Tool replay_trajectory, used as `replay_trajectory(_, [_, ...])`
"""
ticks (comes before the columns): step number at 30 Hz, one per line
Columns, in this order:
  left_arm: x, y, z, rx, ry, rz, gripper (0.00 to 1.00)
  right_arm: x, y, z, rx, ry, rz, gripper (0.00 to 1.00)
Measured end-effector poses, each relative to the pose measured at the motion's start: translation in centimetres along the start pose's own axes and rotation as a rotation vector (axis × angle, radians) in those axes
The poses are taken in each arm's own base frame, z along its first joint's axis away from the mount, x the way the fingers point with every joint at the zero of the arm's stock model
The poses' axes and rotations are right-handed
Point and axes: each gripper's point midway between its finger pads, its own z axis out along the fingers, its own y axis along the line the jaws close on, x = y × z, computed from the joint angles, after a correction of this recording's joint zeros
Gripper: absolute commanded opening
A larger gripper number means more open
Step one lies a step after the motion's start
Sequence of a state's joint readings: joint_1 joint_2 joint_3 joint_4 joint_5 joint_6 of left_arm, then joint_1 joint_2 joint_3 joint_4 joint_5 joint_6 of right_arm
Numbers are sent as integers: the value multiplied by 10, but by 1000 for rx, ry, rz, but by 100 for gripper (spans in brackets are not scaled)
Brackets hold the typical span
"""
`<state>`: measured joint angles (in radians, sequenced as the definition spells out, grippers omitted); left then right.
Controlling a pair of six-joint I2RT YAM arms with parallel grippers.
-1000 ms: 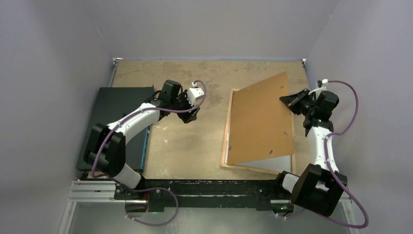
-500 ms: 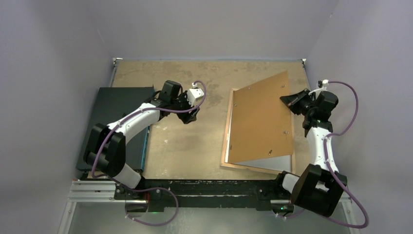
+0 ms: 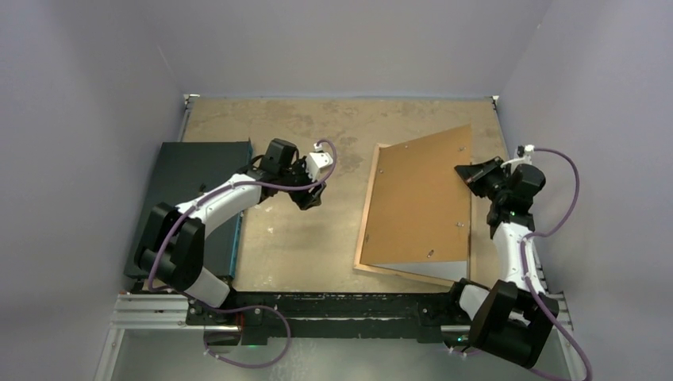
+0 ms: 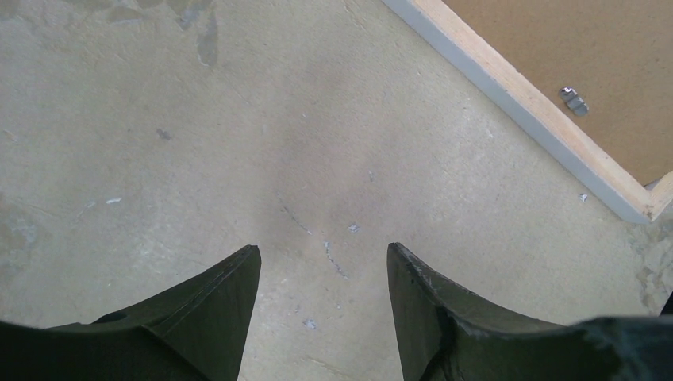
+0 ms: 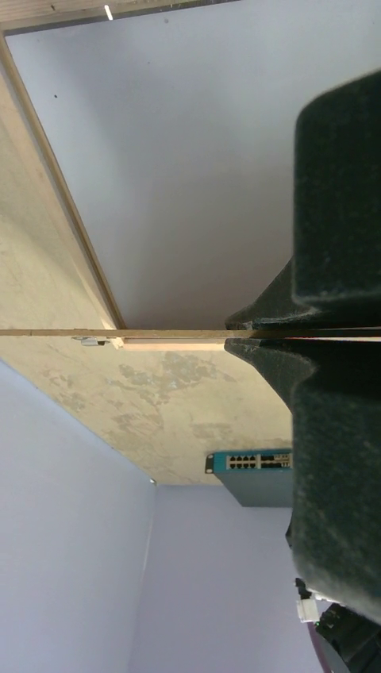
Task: Put the photo into the frame
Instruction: Turn over the photo frame item on the photo frame.
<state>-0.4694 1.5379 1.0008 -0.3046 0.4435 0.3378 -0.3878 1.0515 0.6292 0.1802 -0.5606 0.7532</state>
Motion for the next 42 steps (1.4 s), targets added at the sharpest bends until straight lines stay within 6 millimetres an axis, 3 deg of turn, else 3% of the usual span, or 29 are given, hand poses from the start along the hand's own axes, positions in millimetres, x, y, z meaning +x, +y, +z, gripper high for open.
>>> replay_trajectory(7, [7, -16, 7, 39, 17, 5, 59, 13, -15, -1, 11, -14, 25, 0])
replay_trajectory(14, [11, -15, 12, 36, 16, 4, 59, 17, -20, 6, -1, 3, 29, 0])
replay_trajectory(18, [21, -13, 14, 18, 40, -2, 60, 30, -19, 18, -4, 37, 26, 0])
replay_trajectory(23, [31, -2, 14, -8, 59, -35, 60, 57, -2, 35, -29, 90, 17, 0])
replay_trajectory(26, [48, 22, 11, -45, 88, -105, 60, 67, 6, 41, -33, 102, 18, 3])
replay_trajectory(31, [64, 53, 0, -122, 106, -169, 60, 88, 17, 56, -27, 119, 7, 21])
replay_trajectory(34, [66, 56, -1, -133, 110, -170, 60, 110, 16, 71, 7, 166, -16, 40])
replay_trajectory(37, [66, 56, -1, -137, 111, -170, 60, 133, 5, 81, 86, 240, -61, 49])
replay_trajectory(42, [64, 59, -4, -150, 104, -170, 60, 145, -3, 90, 175, 308, -155, 73])
